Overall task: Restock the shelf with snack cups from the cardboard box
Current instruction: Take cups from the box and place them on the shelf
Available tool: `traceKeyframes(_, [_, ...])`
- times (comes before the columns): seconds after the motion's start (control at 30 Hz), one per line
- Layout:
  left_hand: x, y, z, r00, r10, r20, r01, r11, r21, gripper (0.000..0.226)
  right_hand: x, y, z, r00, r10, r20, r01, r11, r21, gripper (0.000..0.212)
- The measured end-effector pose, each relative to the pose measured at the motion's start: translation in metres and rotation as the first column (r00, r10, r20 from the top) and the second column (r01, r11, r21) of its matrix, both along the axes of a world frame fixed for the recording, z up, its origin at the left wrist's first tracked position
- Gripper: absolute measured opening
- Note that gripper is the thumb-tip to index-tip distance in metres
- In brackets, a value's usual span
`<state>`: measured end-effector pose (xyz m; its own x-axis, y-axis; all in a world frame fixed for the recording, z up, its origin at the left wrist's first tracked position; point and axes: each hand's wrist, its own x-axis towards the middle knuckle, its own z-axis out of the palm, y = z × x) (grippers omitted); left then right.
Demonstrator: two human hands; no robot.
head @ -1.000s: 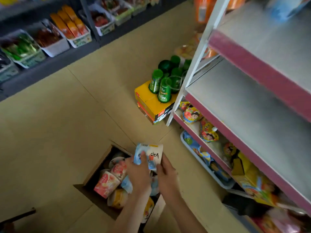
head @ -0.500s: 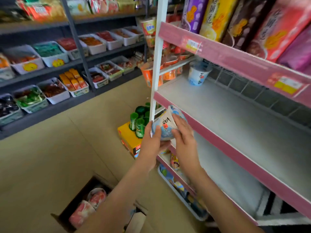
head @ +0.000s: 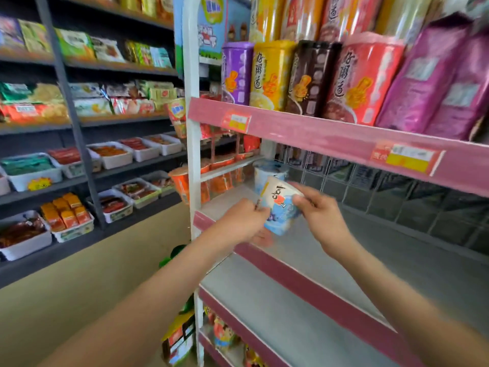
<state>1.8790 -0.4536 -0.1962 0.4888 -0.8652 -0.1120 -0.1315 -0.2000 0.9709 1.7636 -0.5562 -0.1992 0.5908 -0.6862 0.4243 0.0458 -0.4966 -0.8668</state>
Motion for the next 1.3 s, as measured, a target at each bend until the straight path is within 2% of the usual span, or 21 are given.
traceKeyframes(0.17, [0.016,-0.053,-0.016,0.971,-0.221,0.096,0.217,0.975,0.054,0.015,0.011,-0.045,-0.008,0.991,-0.063,-0.116,0.036,0.974,-0.224,0.036])
traceKeyframes(0.27, [0.031,-0.076,-0.030,0.913,-0.293,0.283,0.270,0.955,0.119,0.015,0.014,-0.058,-0.022,0.986,-0.049,-0.158,0.004,0.962,-0.273,0.034])
traceKeyframes(0.33, [0.044,-0.087,-0.030,0.866,-0.295,0.403,0.239,0.953,0.184,0.015,0.011,-0.064,-0.025,0.981,0.015,-0.191,-0.067,0.962,-0.266,0.032])
traceKeyframes(0.4, [0.060,-0.096,-0.025,0.820,-0.236,0.522,0.129,0.964,0.232,0.017,0.004,-0.069,-0.018,0.959,0.117,-0.260,-0.166,0.970,-0.178,0.030])
traceKeyframes(0.47, [0.078,-0.106,-0.021,0.766,-0.135,0.628,0.007,0.979,0.201,0.023,-0.001,-0.073,-0.001,0.937,0.179,-0.301,-0.208,0.976,-0.068,0.031])
traceKeyframes(0.5, [0.085,-0.111,-0.019,0.774,-0.070,0.629,-0.038,0.987,0.156,0.023,0.000,-0.079,0.009,0.942,0.152,-0.299,-0.174,0.984,-0.046,0.033])
traceKeyframes(0.57, [0.095,-0.122,-0.014,0.826,0.073,0.560,-0.132,0.989,0.066,0.023,0.009,-0.095,0.028,0.956,0.022,-0.292,-0.040,0.998,-0.057,0.039])
traceKeyframes(0.63, [0.099,-0.133,-0.009,0.900,0.166,0.403,-0.194,0.981,0.029,0.028,0.025,-0.112,0.040,0.945,-0.039,-0.326,0.027,0.999,-0.041,0.039])
traceKeyframes(0.7, [0.100,-0.142,-0.005,0.961,0.181,0.210,-0.193,0.981,0.037,0.033,0.046,-0.132,0.041,0.934,-0.002,-0.359,0.025,0.998,0.058,0.040])
traceKeyframes(0.77, [0.102,-0.150,-0.002,0.979,0.181,0.099,-0.185,0.982,0.028,0.035,0.068,-0.144,0.040,0.948,0.050,-0.313,0.016,0.979,0.205,0.037])
traceKeyframes(0.87, [0.106,-0.163,0.001,0.986,0.152,0.067,-0.152,0.988,-0.011,0.038,0.097,-0.149,0.036,0.956,0.105,-0.275,0.002,0.932,0.361,0.036])
traceKeyframes(0.9, [0.107,-0.167,0.001,0.985,0.154,0.083,-0.153,0.988,-0.021,0.038,0.105,-0.150,0.036,0.948,0.136,-0.288,-0.018,0.926,0.378,0.036])
traceKeyframes(0.97, [0.108,-0.173,0.002,0.977,0.167,0.133,-0.162,0.986,-0.048,0.037,0.114,-0.156,0.036,0.931,0.190,-0.313,-0.051,0.914,0.403,0.023])
traceKeyframes(1.0, [0.109,-0.174,0.001,0.971,0.182,0.156,-0.174,0.983,-0.063,0.036,0.116,-0.160,0.036,0.925,0.176,-0.337,-0.024,0.912,0.410,0.014])
traceKeyframes(1.07, [0.115,-0.180,-0.002,0.967,0.206,0.152,-0.196,0.977,-0.081,0.035,0.116,-0.168,0.037,0.921,0.125,-0.368,0.038,0.913,0.405,0.014])
traceKeyframes(1.17, [0.124,-0.183,-0.003,0.982,0.188,0.038,-0.183,0.977,-0.110,0.021,0.108,-0.174,0.036,0.904,0.082,-0.419,0.096,0.917,0.388,0.013])
traceKeyframes(1.23, [0.130,-0.187,-0.001,0.983,0.153,-0.099,-0.166,0.976,-0.138,0.032,0.105,-0.175,0.029,0.894,0.063,-0.444,0.134,0.907,0.399,0.013])
traceKeyframes(1.3, [0.133,-0.189,0.001,0.975,0.163,-0.150,-0.184,0.973,-0.140,0.029,0.107,-0.171,0.021,0.885,0.046,-0.464,0.162,0.903,0.398,0.018])
